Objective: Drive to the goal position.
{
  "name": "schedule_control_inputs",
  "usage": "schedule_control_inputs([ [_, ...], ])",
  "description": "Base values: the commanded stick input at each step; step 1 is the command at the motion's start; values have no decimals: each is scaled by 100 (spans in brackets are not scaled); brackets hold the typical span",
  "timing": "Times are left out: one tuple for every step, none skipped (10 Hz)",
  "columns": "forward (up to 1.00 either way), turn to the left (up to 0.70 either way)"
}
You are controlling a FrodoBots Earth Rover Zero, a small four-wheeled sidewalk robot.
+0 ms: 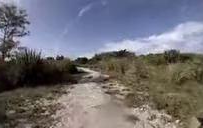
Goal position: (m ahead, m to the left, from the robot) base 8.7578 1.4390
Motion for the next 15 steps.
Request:
schedule_control_inputs([
  [85, 0],
  [85, 0],
  [85, 0],
  [85, 0],
  [85, 0],
  [85, 0],
  [85, 0],
  [85, 0],
  [85, 0],
  [85, 0],
  [85, 0],
  [85, 0],
  [85, 0],
  [85, 0],
  [85, 0],
])
